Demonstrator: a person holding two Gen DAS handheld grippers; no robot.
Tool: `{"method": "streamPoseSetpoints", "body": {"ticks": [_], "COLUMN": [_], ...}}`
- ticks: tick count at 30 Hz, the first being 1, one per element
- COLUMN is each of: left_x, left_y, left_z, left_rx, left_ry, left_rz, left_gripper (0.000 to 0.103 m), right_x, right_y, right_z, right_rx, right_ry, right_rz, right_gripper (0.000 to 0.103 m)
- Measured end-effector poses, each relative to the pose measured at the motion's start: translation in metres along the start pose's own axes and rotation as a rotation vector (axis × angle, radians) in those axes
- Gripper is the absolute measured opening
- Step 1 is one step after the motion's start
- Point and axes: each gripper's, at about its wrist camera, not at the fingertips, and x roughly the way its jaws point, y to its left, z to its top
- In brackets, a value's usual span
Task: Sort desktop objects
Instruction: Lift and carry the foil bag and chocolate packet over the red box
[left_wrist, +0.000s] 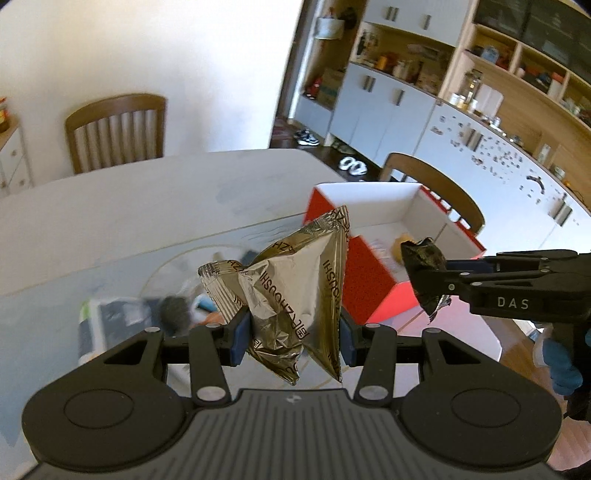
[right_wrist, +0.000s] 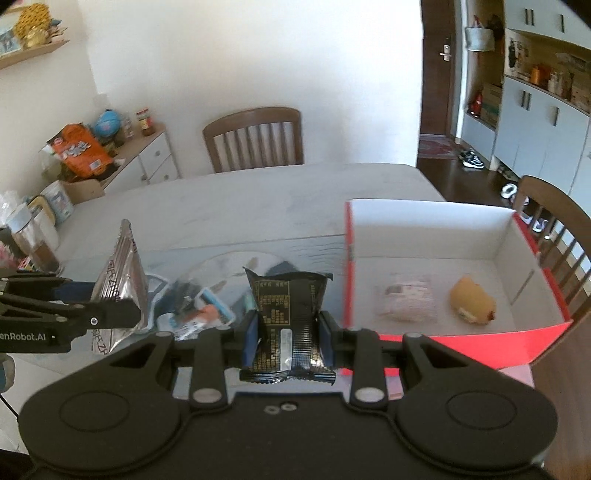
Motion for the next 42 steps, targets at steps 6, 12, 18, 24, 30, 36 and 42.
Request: {"method": "streamPoseSetpoints", "body": {"ticks": [6,12,18,24,30,36,42], "left_x": [0.030,0.061,0.090,0.122,0.153,0.185,0.212], "left_y": [-0.038,-0.069,-0.097,-0.125,-0.145,-0.155,-0.162], "left_z": [0.023,0.041,0.054,0.066,0.074,0.084,0.092], "left_rx": [0.048,0.079,0.109,0.163,0.232,0.275,0.324], "left_ry": [0.006,0.015,0.040,0.077,0.133,0.183,0.236], "left_rz": [-0.037,-0.051,-0.056,-0.060,-0.063,-0.057,-0.053], "left_gripper": [0.046,0.046,0.046,0.046,0.046,0.046,0.046], "right_x": [-0.001,0.005,0.008,0.015,0.030,0.051,0.080], "right_y": [-0.035,-0.072,-0.111,-0.146,-0.173,-0.193,-0.208], "right_z": [0.008,0.018,0.029,0.039,0.045,0.056,0.062], "right_rx": [0.010,0.015,0.002,-0.019,-0.029,-0.057,-0.070], "right_ry": [-0.004,0.009,0.034,0.054,0.073,0.107,0.161], "right_rz": [-0.022,-0.035,-0.042,-0.050,-0.065,-0.067,-0.078], "right_gripper": [0.033,0.033,0.033,0.033,0.033,0.033,0.033]}}
